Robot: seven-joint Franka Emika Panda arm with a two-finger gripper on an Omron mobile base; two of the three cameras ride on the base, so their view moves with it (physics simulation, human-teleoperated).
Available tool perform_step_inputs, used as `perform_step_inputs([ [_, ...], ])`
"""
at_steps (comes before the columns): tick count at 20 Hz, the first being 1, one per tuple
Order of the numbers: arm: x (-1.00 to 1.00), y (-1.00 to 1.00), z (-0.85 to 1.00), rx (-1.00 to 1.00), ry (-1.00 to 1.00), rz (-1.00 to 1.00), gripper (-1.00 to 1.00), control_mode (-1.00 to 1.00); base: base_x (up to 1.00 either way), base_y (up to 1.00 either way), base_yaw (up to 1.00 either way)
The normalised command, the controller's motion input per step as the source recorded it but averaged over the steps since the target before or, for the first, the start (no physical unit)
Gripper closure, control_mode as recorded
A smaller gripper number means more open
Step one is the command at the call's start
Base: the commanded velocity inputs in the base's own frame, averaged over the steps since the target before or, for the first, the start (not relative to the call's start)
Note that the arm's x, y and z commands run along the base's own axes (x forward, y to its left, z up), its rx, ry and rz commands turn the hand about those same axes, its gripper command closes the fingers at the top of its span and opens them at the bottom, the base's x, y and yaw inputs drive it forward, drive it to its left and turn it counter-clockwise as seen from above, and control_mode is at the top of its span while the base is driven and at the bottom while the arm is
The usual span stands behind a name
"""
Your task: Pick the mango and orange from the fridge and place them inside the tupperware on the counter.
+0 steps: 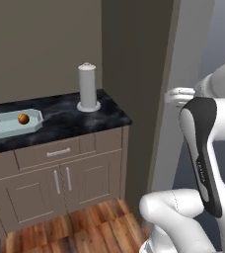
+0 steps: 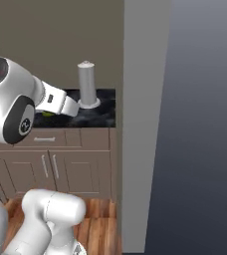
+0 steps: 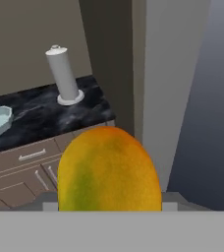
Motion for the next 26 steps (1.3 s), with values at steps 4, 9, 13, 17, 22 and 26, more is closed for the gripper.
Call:
perform_step_inputs([
  [4, 0.0, 0.0, 0.0, 0.0, 0.0, 0.0, 1.0, 1.0, 0.86, -0.1, 0.02],
  [9, 0.0, 0.0, 0.0, 0.0, 0.0, 0.0, 1.0, 1.0, 0.8, -0.05, 0.04],
  [13, 0.0, 0.0, 0.0, 0.0, 0.0, 0.0, 1.0, 1.0, 0.63, 0.19, 0.38],
  [17, 0.0, 0.0, 0.0, 0.0, 0.0, 0.0, 1.0, 1.0, 0.59, 0.35, 0.61],
  [22, 0.0, 0.0, 0.0, 0.0, 0.0, 0.0, 1.0, 1.0, 0.61, 0.35, 0.64],
  [26, 0.0, 0.0, 0.0, 0.0, 0.0, 0.0, 1.0, 1.0, 0.63, 0.33, 0.61],
])
